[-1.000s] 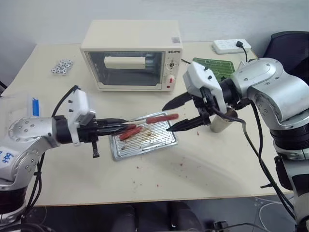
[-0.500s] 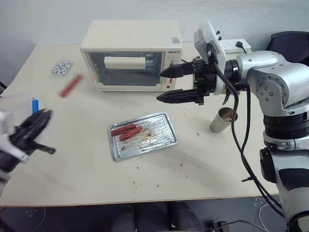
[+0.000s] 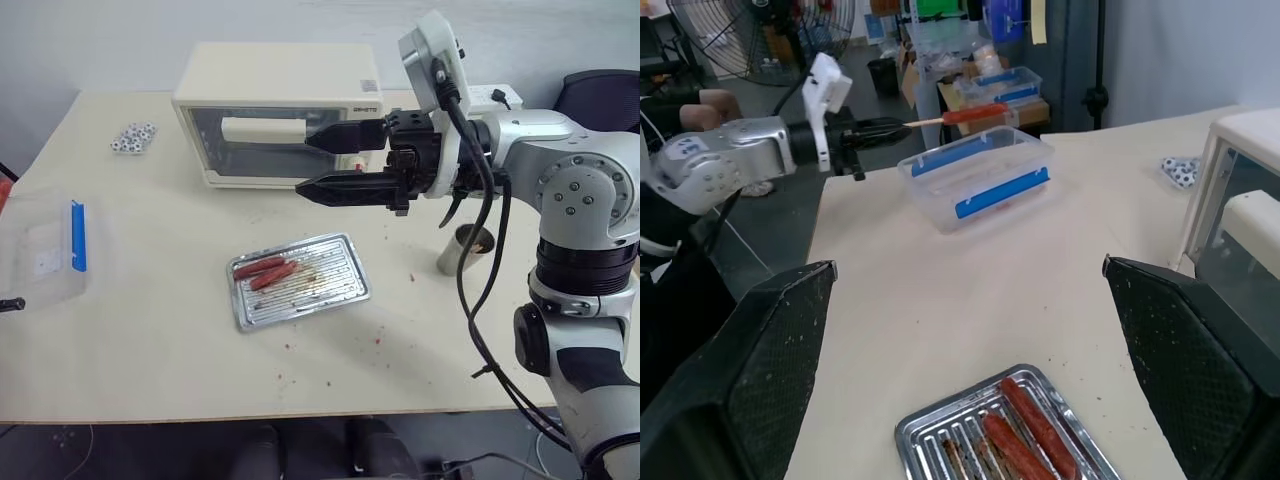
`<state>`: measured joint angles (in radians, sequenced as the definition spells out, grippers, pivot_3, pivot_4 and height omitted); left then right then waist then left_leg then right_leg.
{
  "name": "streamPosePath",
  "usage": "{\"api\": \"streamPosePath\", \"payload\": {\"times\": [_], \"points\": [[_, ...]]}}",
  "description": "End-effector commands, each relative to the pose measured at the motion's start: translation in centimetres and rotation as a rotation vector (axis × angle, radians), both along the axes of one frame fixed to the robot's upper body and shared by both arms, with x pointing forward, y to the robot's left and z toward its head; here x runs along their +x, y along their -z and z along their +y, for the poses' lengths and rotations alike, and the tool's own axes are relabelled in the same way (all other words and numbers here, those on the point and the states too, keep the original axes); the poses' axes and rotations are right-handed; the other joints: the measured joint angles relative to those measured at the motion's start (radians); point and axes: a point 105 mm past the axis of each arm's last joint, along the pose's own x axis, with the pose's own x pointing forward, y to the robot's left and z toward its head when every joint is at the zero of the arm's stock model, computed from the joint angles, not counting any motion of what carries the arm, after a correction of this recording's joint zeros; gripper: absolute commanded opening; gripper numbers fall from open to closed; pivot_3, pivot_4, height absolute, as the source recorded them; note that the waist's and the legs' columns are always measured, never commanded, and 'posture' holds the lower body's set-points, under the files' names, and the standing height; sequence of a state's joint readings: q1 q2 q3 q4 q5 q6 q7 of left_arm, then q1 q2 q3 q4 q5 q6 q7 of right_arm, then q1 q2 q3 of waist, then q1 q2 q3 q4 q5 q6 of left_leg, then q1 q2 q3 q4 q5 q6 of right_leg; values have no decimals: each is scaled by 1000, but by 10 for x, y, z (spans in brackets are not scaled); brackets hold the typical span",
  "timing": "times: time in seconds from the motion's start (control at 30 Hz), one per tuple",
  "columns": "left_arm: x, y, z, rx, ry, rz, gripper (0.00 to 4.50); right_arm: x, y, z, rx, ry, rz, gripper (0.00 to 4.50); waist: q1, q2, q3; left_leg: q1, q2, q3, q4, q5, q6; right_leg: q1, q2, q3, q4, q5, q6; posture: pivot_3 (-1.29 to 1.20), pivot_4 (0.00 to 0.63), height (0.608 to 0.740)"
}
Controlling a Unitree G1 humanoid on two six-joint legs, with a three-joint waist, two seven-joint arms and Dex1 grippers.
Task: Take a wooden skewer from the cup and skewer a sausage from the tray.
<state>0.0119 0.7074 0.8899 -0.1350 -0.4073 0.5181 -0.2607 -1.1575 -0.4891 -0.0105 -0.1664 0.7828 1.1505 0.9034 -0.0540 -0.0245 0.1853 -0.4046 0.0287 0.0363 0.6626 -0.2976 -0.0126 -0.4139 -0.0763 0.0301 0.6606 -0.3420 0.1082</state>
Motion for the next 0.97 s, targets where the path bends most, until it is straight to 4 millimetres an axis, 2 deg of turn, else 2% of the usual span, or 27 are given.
{"api": "streamPosePath", "payload": {"times": [0.03, 0.13, 0.27, 0.4, 0.53, 0.67, 0.77, 0.9, 0.97], "points": [[8, -6, 18, 23, -35, -4, 0, -9, -13, -1, 33, -8, -52, 4453, -2, 0, 0, 0, 0, 0, 0, 0, 0, 0, 0, 0, 1, 0, 0, 0, 150, 740], [14, -4, 21, 22, -26, 9, 723, -9, -11, -3, 34, 0, -48, 4500, -6, 0, 0, 0, 0, 1, -1, -1, 1, -1, -1, -2, 1, 0, 0, 0, 150, 740], [15, -8, 23, 53, -39, 2, 1956, -6, -9, -7, 36, 18, -42, 4500, -5, 0, 0, 0, 1, 2, -1, -2, 1, -1, -5, -12, 0, 0, 0, 0, 150, 740], [0, -15, 23, 92, -59, -14, 3089, -5, -9, -9, 41, 24, -39, 4500, -6, 0, 0, 0, 1, 2, -1, -3, 1, -1, -10, -24, 0, 1, -2, 0, 150, 740], [-27, -22, 16, 94, -63, -39, 3089, -4, -8, -12, 34, 30, -41, 4500, -8, 0, 0, 0, 1, 2, -1, -3, 1, -1, -12, -25, -1, 1, -2, 0, 150, 740], [-76, -26, 10, 46, -83, -24, 3089, 0, -4, -18, 6, 41, -42, 4500, -6, -1, 0, 0, 0, 3, -1, -4, 0, 0, -14, -28, -2, 1, -3, 0, 150, 740], [-100, -20, 5, -19, -61, 28, 3089, 4, -1, -22, -5, 46, -40, 4500, -4, -1, 0, 0, -1, 3, -1, -5, 1, 0, -16, -30, -5, 1, -3, 0, 150, 740], [-129, -16, 16, -92, -120, 71, 3089, 9, 1, -27, -12, 47, -40, 4500, -4, 0, 0, 2, -1, 2, -1, -5, 2, 1, -17, -31, -6, 1, -4, 0, 150, 740], [-135, -19, 21, -102, -148, 57, 3089, 11, 2, -28, -14, 47, -40, 4500, -2, 0, 0, 2, -1, 1, -1, -5, 2, 1, -17, -32, -6, 1, -6, 0, 150, 740]]}}
